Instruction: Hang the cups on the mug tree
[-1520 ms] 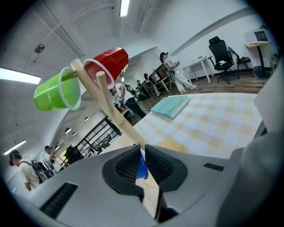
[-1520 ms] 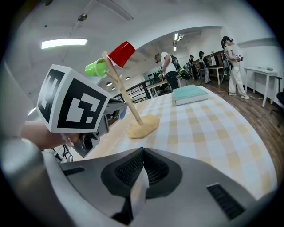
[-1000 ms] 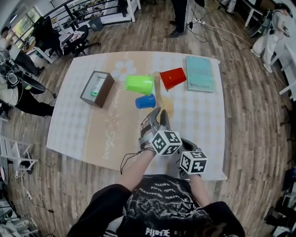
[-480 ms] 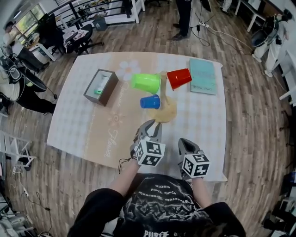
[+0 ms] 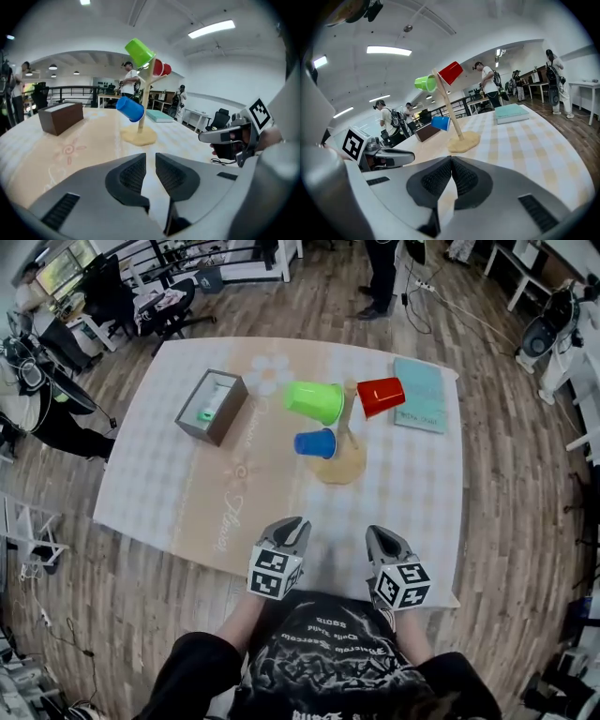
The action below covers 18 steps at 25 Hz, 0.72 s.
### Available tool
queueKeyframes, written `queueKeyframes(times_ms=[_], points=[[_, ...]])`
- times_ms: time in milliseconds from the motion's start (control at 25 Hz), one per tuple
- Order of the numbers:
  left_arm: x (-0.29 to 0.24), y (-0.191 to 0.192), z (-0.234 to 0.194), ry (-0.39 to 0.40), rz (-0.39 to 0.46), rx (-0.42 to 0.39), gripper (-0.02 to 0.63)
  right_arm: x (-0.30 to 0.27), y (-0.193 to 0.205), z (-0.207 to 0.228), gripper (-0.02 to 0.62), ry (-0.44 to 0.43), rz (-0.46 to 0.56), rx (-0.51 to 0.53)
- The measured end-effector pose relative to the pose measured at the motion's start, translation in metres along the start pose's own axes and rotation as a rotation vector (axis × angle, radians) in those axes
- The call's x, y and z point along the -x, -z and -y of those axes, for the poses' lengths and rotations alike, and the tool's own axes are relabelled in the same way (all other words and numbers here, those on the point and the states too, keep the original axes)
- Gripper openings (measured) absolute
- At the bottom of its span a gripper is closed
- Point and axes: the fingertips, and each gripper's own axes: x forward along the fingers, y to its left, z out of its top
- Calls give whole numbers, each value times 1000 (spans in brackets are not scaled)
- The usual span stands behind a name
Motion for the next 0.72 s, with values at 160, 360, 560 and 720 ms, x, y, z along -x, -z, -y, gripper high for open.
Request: queueKeyframes(times_ms=[160,360,560,720], points=[[16,11,4,49,24,129,74,2,14,-6,9,16,-21,46],[24,9,6,101,63,143,29,0,18,-12,9,24,-18,81],[30,-5,7,120,94,125,20,2,10,-17,9,50,0,136],[34,-5,14,124,108,112,20,2,1,-19,8,88,19,155]])
